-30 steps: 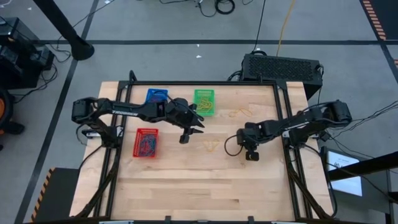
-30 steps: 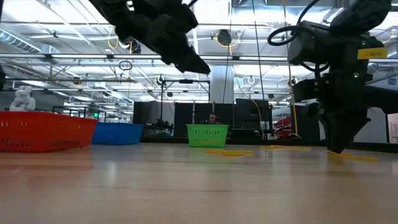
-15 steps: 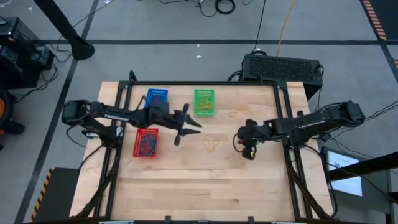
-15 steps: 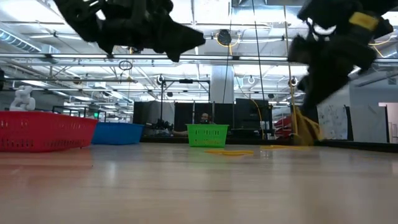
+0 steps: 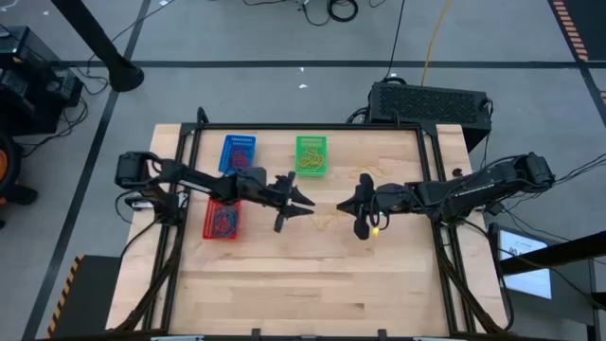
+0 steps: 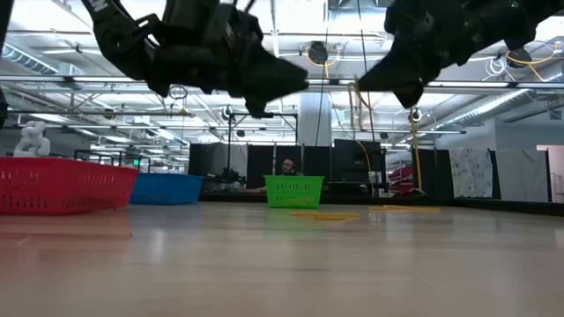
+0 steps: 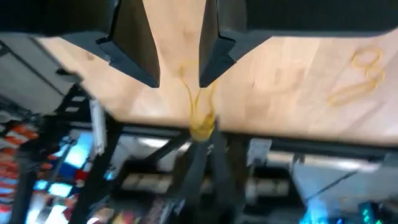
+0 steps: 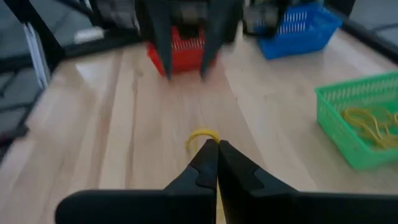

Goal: Sort rubber bands into baskets
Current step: Put the yellow rubber band into the green basket

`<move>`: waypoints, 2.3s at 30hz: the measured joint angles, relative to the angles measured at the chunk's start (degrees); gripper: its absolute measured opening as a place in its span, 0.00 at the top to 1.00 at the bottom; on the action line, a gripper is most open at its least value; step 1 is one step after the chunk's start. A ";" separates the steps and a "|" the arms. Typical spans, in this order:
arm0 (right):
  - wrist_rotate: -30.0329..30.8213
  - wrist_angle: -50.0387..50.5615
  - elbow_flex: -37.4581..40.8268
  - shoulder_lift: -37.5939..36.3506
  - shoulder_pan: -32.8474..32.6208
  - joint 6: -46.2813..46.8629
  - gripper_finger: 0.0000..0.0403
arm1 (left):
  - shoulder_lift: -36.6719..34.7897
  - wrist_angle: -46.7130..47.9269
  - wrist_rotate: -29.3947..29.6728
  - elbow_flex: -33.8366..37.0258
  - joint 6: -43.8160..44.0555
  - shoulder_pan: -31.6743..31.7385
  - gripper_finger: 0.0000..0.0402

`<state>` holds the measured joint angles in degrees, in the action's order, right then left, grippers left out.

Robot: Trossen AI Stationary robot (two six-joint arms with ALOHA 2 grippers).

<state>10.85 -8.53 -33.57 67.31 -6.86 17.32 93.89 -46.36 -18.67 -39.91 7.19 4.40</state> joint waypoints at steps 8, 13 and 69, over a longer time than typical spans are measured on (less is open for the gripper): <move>-0.13 -6.78 -0.12 2.97 0.00 -0.46 1.00 | 5.08 0.05 1.03 -2.81 2.00 -1.32 0.71; -0.31 -10.40 -0.06 6.19 0.00 -0.46 1.00 | 7.42 0.06 1.20 -4.53 2.02 -2.08 0.71; -0.15 2.08 -0.12 6.20 0.84 -16.51 0.63 | 3.46 10.07 6.58 -6.81 2.80 19.24 1.00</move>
<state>10.70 -6.45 -33.69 73.51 -6.01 0.82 97.35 -36.29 -12.09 -46.72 9.99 23.65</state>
